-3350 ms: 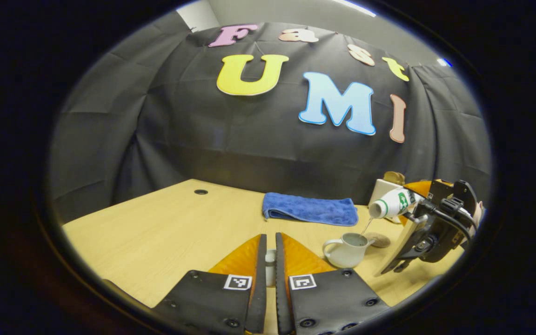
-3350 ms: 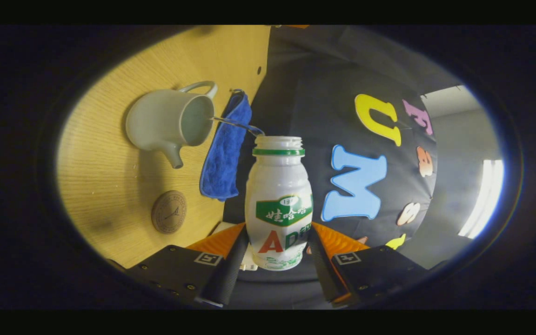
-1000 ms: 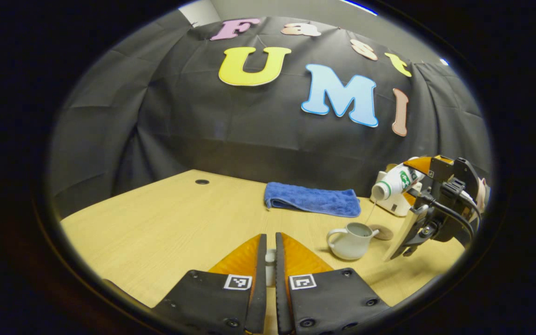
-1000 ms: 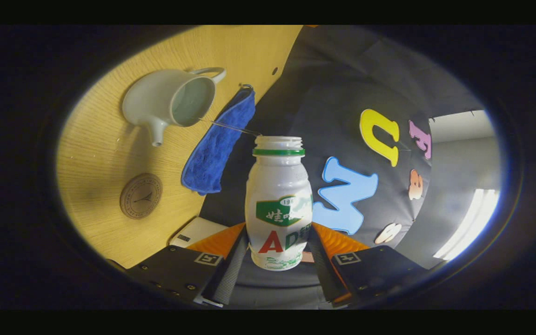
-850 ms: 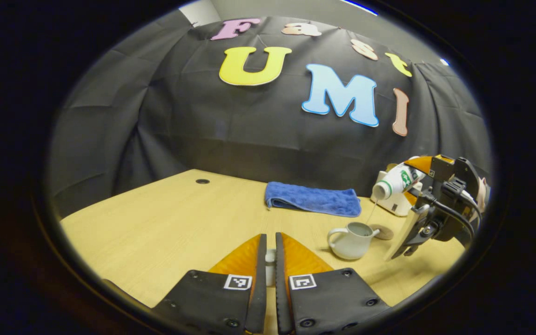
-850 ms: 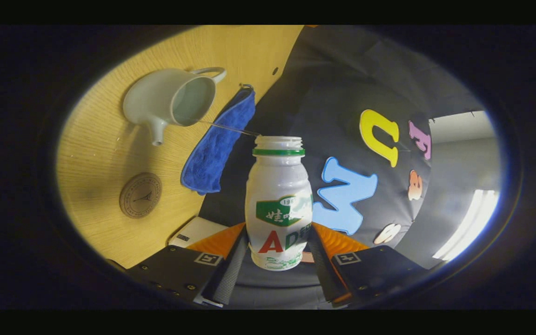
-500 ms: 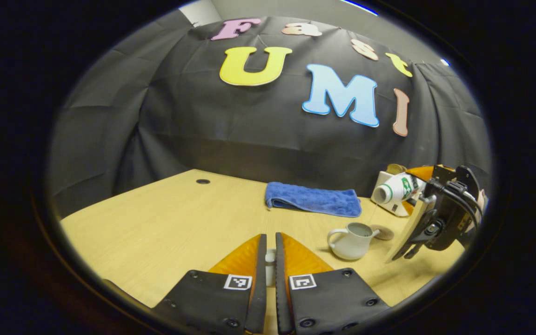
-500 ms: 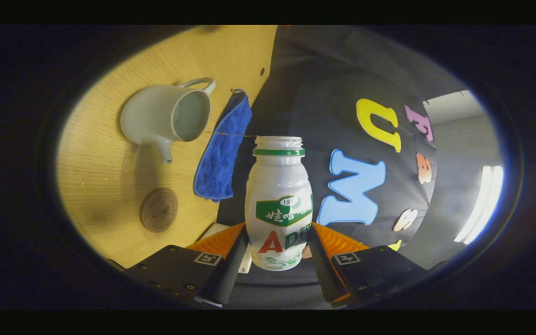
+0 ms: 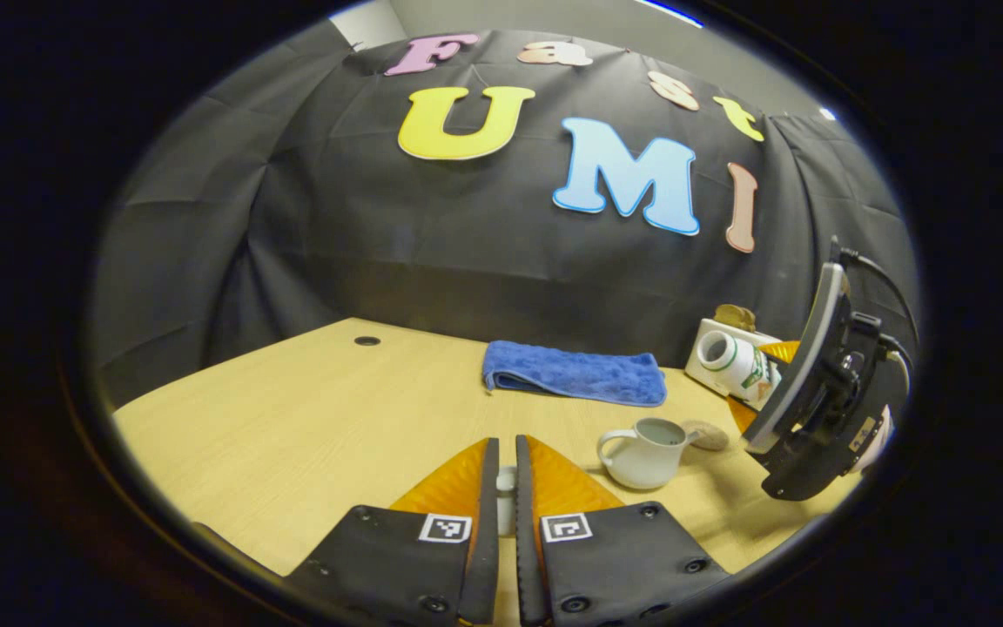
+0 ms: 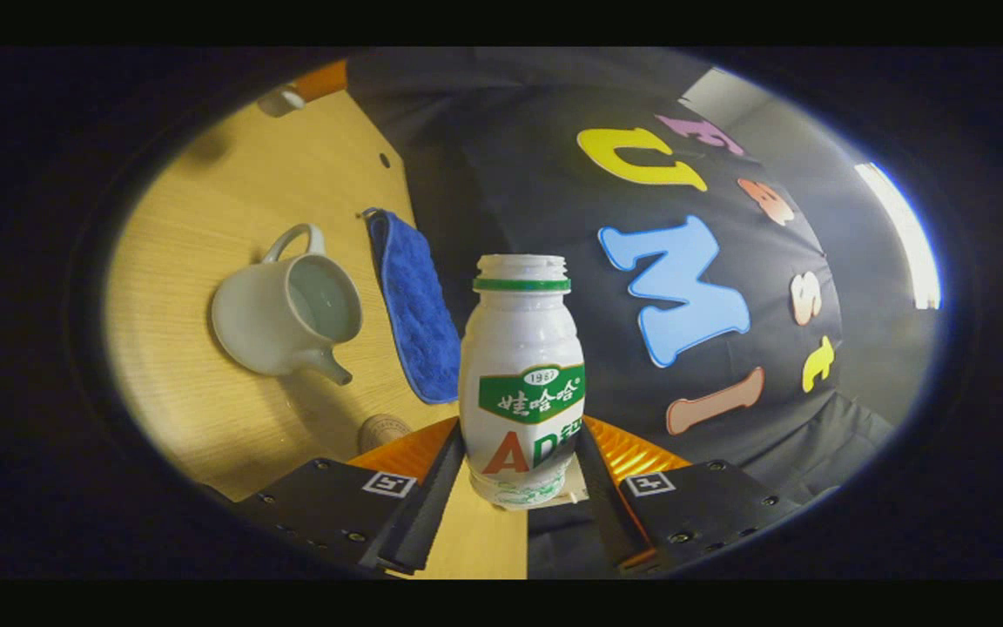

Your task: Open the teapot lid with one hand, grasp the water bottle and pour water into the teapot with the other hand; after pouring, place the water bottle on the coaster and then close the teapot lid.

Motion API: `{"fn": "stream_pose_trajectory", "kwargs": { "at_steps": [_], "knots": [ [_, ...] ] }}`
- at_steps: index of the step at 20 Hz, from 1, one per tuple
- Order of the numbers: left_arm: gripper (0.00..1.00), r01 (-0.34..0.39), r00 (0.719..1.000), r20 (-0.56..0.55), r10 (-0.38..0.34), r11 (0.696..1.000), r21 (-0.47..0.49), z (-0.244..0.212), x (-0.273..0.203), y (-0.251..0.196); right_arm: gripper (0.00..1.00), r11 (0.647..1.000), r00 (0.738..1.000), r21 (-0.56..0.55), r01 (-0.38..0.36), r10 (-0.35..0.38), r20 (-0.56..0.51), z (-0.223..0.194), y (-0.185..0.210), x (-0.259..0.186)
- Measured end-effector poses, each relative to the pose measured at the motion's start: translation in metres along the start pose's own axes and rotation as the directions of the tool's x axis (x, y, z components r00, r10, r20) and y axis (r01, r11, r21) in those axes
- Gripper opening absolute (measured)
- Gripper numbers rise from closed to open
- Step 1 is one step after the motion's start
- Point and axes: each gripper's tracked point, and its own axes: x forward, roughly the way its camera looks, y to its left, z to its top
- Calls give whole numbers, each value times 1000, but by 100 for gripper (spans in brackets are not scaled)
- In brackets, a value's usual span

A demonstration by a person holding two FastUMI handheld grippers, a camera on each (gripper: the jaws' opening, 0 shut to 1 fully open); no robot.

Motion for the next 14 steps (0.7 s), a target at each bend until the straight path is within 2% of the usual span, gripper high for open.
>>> {"fn": "stream_pose_trajectory", "kwargs": {
  "at_steps": [2, 4, 7, 9, 11, 14],
  "knots": [
    [19, 8, 1000, 5, -8, 1000, 5, 1, 2, -6, 72, 989, 1000, 145, -10, 12, -12, -3, 5, -3],
    [19, 19, 1000, 8, -19, 1000, 9, 4, 5, -15, 72, 953, 1000, 303, -12, 20, -23, -3, 6, -7],
    [19, 49, 999, 19, -49, 999, 21, 9, 10, -34, 72, 878, 1000, 478, 24, -12, -28, 0, -3, -11],
    [19, 81, 996, 25, -82, 996, 35, 13, 16, -51, 72, 817, 1000, 576, 18, -6, -23, 1, -4, -12],
    [19, 102, 994, 31, -104, 993, 57, 16, 23, -65, 72, 757, 1000, 653, 8, 6, -20, 0, -4, -13],
    [19, 123, 991, 42, -127, 988, 98, 24, 33, -89, 72, 690, 1000, 723, 12, 8, -24, -8, -8, -13]
  ]
}}
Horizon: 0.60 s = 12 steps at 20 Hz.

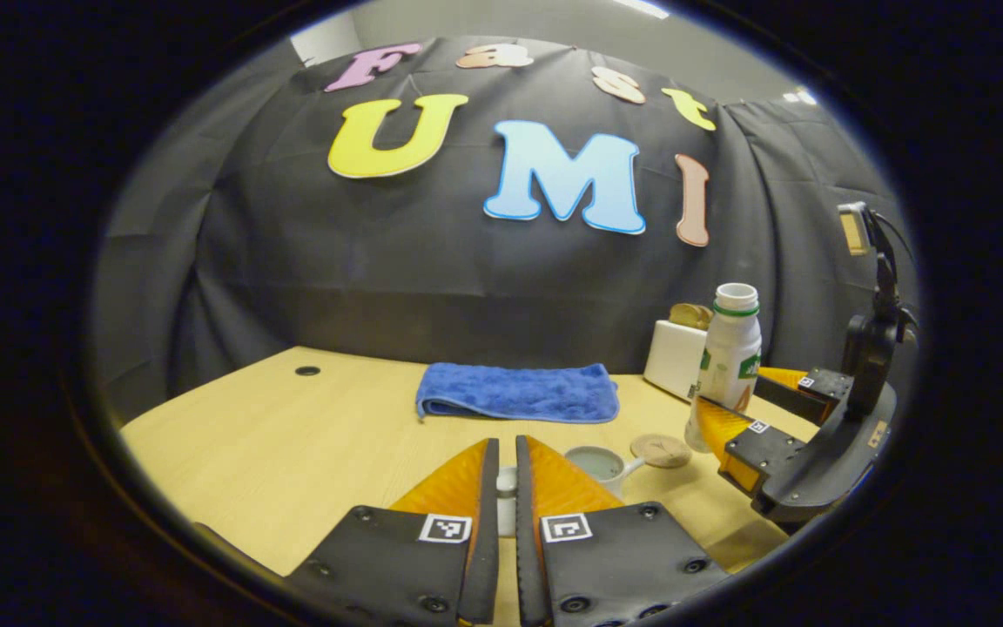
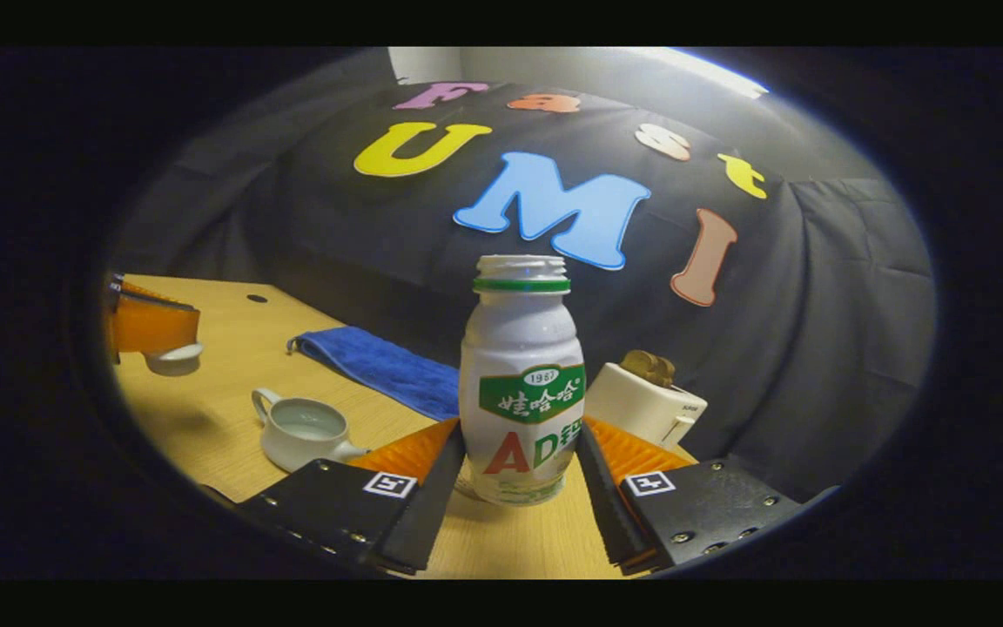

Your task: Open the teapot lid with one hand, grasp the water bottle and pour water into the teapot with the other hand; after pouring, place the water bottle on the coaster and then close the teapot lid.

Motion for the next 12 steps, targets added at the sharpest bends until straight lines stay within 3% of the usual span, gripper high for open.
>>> {"fn": "stream_pose_trajectory", "kwargs": {
  "at_steps": [12],
  "knots": [
    [19, 45, 999, 8, -46, 994, 98, 6, 56, -64, 72, 984, 998, 170, 47, -54, 37, 4, -48, -5]
  ]
}}
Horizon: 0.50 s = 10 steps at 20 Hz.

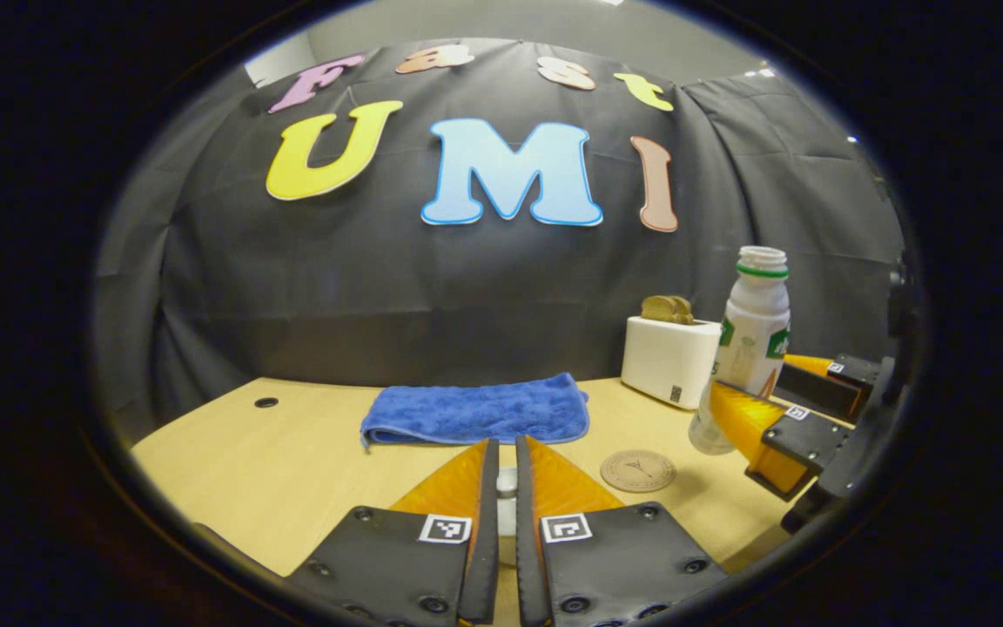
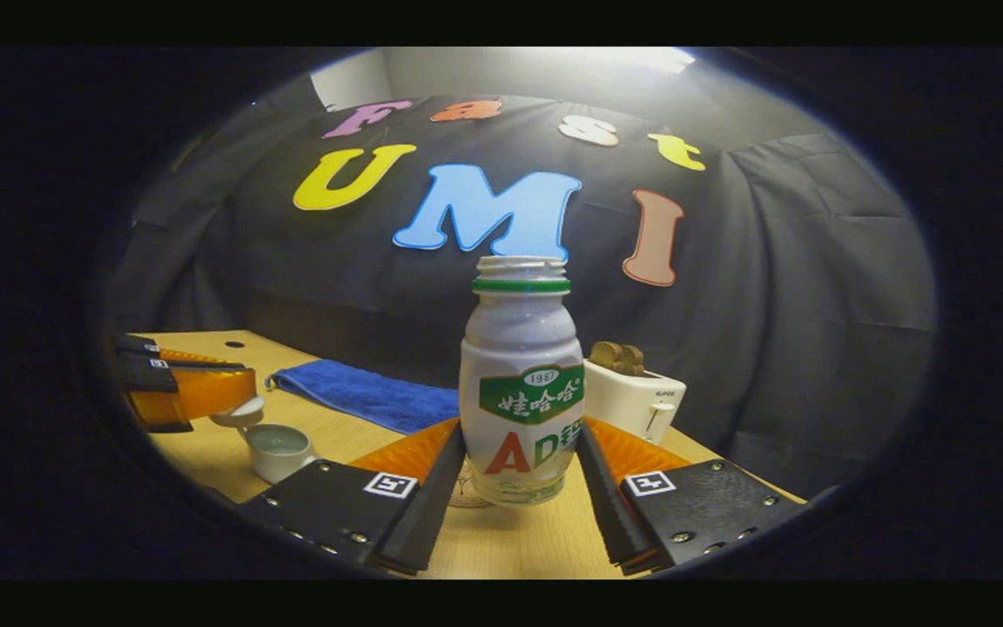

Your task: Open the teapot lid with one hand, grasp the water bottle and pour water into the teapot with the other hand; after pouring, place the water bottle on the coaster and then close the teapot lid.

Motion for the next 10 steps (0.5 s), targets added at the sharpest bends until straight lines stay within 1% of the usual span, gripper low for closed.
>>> {"fn": "stream_pose_trajectory", "kwargs": {
  "at_steps": [3, 6, 10],
  "knots": [
    [19, -5, 1000, -13, 5, 1000, 15, -8, 11, -6, 72, 999, 1000, 52, -6, 6, -6, -1, -1, -2],
    [19, -2, 1000, -24, 3, 1000, 21, -14, 21, -14, 72, 997, 1000, 74, 5, -4, -16, -4, -14, -4],
    [19, -13, 999, -28, 15, 999, 36, -17, 27, -18, 72, 994, 1000, 107, 11, -9, -23, -3, -21, -5]
  ]
}}
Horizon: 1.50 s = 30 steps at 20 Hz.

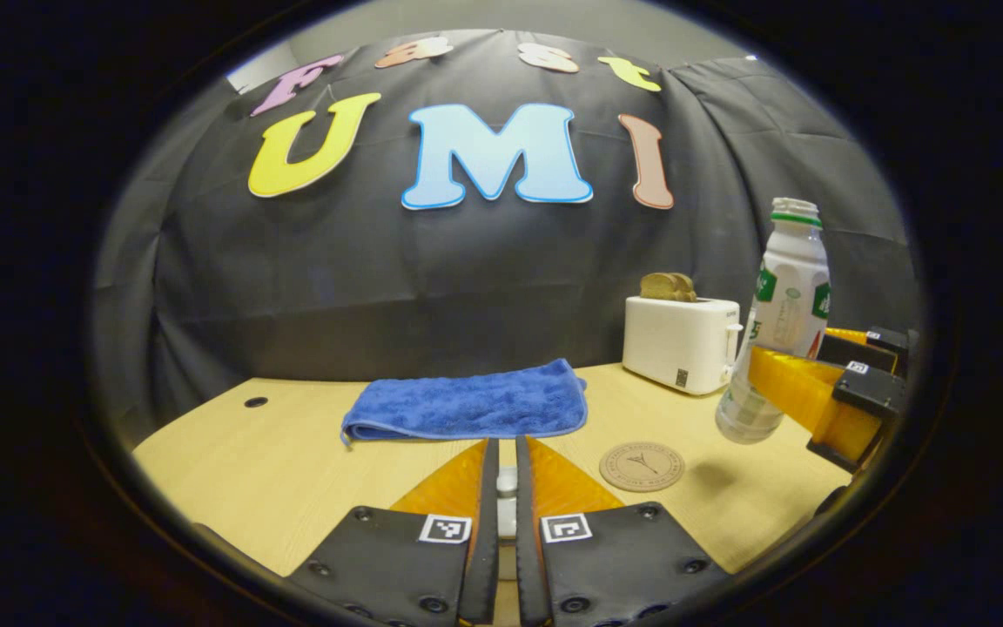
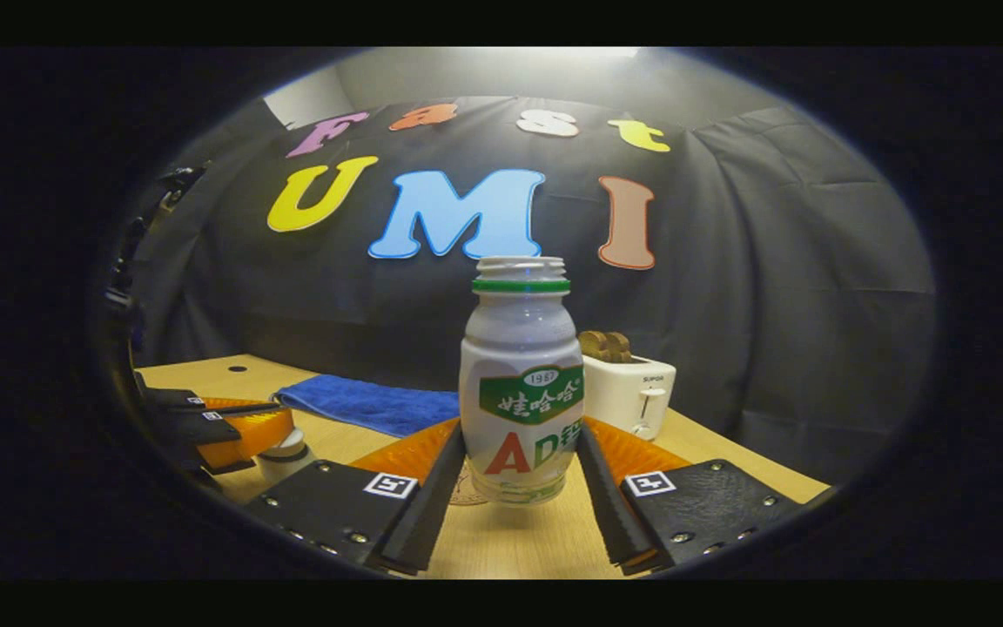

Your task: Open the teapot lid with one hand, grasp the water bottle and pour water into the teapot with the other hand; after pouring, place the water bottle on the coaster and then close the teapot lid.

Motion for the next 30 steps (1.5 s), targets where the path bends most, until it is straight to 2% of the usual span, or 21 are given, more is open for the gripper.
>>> {"fn": "stream_pose_trajectory", "kwargs": {
  "at_steps": [2, 3, 4, 7, 9, 10, 11, 13, 21, 23, 29, 30],
  "knots": [
    [19, -3, 1000, 2, 3, 1000, -3, 0, 1, -1, 72, 1000, 1000, 0, 5, -5, 0, 1, -2, 0],
    [16, -5, 1000, 0, 5, 1000, -3, 0, 2, 0, 72, 1000, 1000, 3, 2, -2, 0, 2, -1, -1],
    [19, -8, 1000, -5, 8, 1000, -3, -4, 2, 1, 72, 1000, 1000, 4, 1, -1, 0, 1, -2, -1],
    [19, -21, 999, -30, 20, 1000, -21, -13, 5, 4, 72, 1000, 1000, 2, 0, 0, 2, 2, -2, -2],
    [12, -23, 999, -28, 22, 999, -27, -13, 6, 5, 72, 1000, 1000, 4, -5, 5, 1, 2, -1, -2],
    [19, -25, 999, -31, 24, 999, -25, -14, 5, 5, 72, 1000, 1000, 2, -7, 7, -2, 1, -1, -2],
    [19, -28, 999, -37, 27, 999, -25, -16, 6, 6, 72, 1000, 1000, 1, -11, 11, -5, 0, 0, -2],
    [12, -31, 999, -42, 30, 999, -32, -19, 8, 6, 72, 1000, 1000, 4, -16, 16, -7, 0, 1, -2],
    [36, -41, 999, -23, 40, 999, -35, -16, 4, 9, 72, 1000, 999, 10, -27, 27, -27, -7, 2, 2],
    [36, -46, 999, -5, 46, 998, -37, -11, 1, 12, 72, 999, 999, 19, -29, 30, -30, -7, 3, 4],
    [21, -55, 998, 25, 57, 997, -59, -3, -10, 23, 72, 998, 998, 33, -51, 52, -41, -10, 9, 13],
    [21, -58, 998, 29, 60, 996, -64, -2, -11, 26, 72, 998, 997, 31, -55, 57, -44, -10, 11, 16]
  ]
}}
